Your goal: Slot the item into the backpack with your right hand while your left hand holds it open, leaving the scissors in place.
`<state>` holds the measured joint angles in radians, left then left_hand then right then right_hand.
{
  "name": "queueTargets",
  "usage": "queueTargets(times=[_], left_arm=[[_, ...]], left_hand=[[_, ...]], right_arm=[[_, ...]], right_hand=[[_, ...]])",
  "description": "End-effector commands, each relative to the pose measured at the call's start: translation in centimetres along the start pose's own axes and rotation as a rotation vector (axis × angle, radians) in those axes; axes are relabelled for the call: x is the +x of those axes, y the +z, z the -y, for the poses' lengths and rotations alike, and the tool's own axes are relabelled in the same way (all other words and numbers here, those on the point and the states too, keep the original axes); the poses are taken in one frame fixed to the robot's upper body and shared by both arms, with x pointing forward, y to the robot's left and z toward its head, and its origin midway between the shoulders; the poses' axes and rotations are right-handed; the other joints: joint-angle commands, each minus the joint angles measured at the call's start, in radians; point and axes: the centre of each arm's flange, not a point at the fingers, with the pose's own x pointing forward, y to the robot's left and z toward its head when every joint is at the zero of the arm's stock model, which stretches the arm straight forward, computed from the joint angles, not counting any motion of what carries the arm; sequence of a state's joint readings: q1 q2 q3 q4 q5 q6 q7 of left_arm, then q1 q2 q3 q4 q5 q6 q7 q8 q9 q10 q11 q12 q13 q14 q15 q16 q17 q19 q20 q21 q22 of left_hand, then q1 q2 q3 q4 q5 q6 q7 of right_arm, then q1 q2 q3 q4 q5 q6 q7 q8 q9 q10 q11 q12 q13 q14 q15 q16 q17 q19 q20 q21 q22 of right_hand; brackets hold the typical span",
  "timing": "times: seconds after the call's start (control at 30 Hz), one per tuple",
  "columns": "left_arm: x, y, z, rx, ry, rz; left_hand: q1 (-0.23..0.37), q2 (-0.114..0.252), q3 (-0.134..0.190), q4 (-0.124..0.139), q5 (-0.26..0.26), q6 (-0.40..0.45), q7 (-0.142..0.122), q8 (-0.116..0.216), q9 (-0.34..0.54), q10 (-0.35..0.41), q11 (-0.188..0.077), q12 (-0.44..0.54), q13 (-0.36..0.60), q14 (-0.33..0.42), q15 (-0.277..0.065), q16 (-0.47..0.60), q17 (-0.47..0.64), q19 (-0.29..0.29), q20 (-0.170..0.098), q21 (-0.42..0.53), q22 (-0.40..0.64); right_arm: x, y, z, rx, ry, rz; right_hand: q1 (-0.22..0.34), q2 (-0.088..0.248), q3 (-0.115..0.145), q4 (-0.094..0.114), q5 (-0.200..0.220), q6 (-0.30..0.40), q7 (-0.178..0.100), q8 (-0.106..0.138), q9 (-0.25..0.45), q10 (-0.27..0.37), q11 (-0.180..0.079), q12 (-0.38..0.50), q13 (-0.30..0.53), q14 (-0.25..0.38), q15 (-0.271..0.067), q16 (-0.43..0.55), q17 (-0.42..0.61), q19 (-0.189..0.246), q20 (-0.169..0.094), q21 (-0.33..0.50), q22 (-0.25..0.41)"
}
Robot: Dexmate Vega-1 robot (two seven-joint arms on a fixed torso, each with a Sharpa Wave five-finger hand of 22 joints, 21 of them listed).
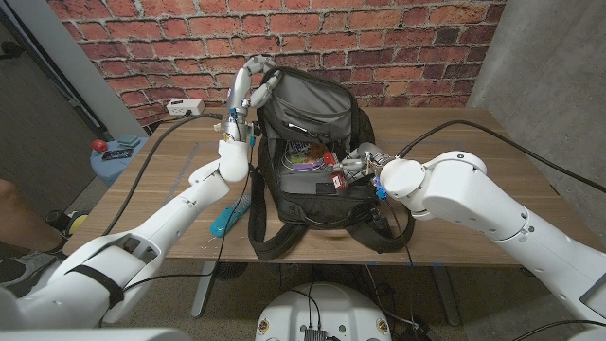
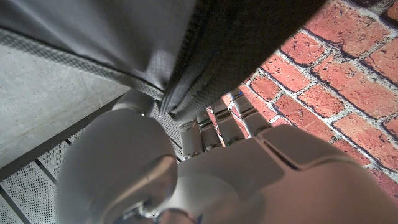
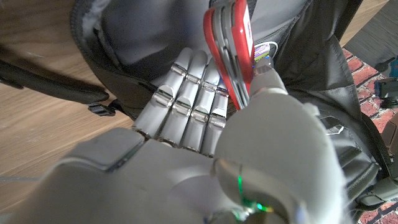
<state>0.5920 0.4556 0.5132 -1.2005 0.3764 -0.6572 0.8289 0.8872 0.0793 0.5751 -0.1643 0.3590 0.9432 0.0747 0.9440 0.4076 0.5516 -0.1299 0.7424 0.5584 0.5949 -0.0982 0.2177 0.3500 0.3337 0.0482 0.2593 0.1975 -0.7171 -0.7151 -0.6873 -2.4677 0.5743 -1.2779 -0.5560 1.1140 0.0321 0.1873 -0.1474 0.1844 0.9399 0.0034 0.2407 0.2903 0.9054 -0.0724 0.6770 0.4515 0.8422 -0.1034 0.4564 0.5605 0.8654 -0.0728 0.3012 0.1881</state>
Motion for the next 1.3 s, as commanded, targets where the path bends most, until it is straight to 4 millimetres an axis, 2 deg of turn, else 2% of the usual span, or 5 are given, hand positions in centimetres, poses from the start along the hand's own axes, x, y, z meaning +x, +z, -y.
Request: queueTargets(times=[0.03,0.73,1.3], left_arm=[[-0.4,-0.2,-0.3,-0.004,0.010,-0.015],[-0.7,0.1,-0.1,-0.010,0.023,-0.026],[-0.4,-0.7,-0.1,-0.019,0.023,-0.038]], left_hand=[[0.007,0.017,0.007,-0.001,0.006,-0.006,-0.002,0.009,0.004,-0.001,-0.004,-0.005,0.003,0.004,-0.002,-0.005,0.004,-0.001,0.002,0.008,0.002],[0.006,0.018,0.005,0.000,0.006,-0.008,0.000,0.012,0.001,0.001,-0.004,-0.005,0.003,0.004,0.000,-0.004,0.005,-0.003,-0.001,0.008,0.002],[0.008,0.017,0.005,-0.002,0.007,-0.009,0.000,0.016,0.002,0.003,-0.006,-0.004,0.004,0.004,-0.001,-0.004,0.005,-0.004,0.000,0.008,0.002]], right_arm=[[1.6,0.5,-0.5,-0.014,0.010,0.006],[3.4,0.1,-0.9,-0.026,0.017,0.000],[4.4,0.1,-0.6,-0.032,0.032,-0.018]], right_hand=[[0.042,0.042,-0.004,-0.001,0.004,0.017,-0.007,-0.002,0.003,0.026,-0.020,0.005,0.006,0.009,-0.092,0.001,0.003,0.000,0.008,0.009,0.002],[0.044,0.043,-0.009,0.000,0.003,0.016,-0.006,-0.005,0.004,0.022,-0.022,0.005,0.006,0.007,-0.090,-0.002,0.006,-0.001,0.007,0.010,0.002],[0.026,0.037,-0.021,0.009,0.001,-0.009,0.002,-0.018,0.004,-0.003,-0.008,-0.012,-0.009,-0.010,-0.074,-0.014,0.005,-0.013,0.015,0.007,0.002]])
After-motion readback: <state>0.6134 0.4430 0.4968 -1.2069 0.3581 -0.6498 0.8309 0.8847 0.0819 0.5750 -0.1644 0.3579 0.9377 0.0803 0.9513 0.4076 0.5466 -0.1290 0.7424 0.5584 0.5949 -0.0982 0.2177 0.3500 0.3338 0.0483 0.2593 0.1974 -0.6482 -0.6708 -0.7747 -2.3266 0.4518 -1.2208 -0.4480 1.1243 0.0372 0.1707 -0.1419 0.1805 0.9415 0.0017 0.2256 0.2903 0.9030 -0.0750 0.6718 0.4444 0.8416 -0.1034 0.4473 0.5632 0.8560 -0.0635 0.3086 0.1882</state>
